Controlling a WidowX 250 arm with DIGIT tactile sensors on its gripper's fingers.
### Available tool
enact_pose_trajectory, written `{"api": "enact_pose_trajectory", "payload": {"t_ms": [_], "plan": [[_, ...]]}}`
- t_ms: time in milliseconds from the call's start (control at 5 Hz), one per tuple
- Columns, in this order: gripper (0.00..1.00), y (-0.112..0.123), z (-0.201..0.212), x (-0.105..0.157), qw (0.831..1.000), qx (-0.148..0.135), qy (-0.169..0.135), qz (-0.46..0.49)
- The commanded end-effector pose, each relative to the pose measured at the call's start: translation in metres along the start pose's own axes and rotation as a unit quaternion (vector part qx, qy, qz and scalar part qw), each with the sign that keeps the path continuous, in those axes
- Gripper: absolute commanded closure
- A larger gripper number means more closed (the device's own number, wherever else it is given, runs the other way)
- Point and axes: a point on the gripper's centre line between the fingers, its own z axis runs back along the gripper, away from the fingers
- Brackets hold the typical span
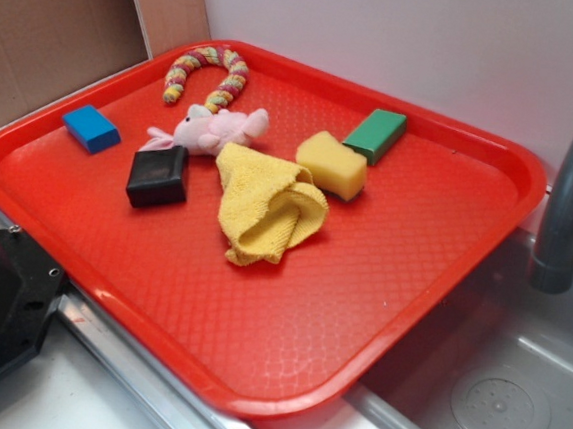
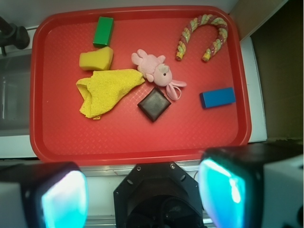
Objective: Grab the blue block.
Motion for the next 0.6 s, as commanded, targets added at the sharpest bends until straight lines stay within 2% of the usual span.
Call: {"api": "enact_pose_trajectory", "payload": {"t_ms": [0, 200, 400], "plan": [[0.0, 0.0, 0.0, 0.0, 1.0, 0.0, 0.0, 0.0], [0.0, 0.043, -0.045, 0.02, 0.993, 0.02, 0.004, 0.113], [0.0, 0.07, -0.063, 0.024, 0.983, 0.02, -0.003, 0.182]]}}
